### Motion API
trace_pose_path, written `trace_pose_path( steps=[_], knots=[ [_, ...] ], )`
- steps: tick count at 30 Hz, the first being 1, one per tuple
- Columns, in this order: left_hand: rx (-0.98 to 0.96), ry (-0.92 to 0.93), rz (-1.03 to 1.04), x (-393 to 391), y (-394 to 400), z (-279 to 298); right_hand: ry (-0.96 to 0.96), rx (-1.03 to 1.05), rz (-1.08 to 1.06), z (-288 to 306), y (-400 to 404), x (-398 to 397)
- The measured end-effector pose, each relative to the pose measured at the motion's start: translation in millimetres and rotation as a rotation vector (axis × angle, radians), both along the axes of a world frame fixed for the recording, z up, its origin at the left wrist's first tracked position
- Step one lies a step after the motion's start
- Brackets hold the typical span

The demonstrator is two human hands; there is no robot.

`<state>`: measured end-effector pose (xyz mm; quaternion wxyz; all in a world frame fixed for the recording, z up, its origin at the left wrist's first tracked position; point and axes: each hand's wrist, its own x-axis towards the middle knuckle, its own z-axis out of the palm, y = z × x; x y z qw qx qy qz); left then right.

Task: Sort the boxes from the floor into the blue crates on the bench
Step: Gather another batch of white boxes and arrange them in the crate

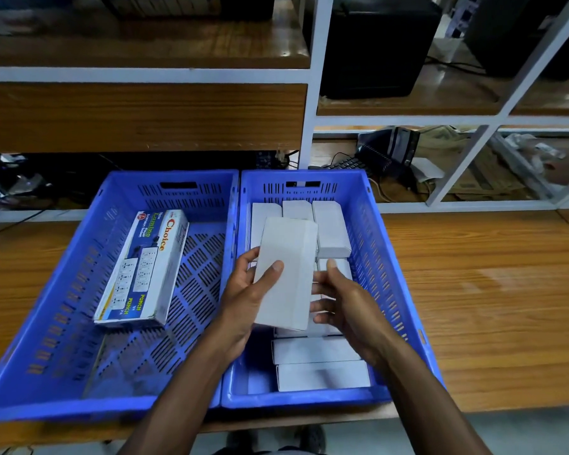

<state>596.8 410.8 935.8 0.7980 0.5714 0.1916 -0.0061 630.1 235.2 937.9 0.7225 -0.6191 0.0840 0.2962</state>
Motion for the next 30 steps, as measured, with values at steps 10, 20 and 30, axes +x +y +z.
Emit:
trace_pose_path(
  steps=[10, 20, 30],
  knots=[
    [-0.092, 0.105, 0.094, 13.9, 1.5, -19.3, -0.151, -0.200, -0.049, 4.1, -0.8, 38.9],
    [1.235, 0.235, -0.739, -10.2, -27.4, -67.0, -0.149, -0.250, -0.139, -10.3, -24.2, 68.0],
    [1.268, -0.145, -0.474, -35.2, -9.3, -38.2, -0.096, -0.311, -0.064, -24.1, -25.9, 92.2]
  ],
)
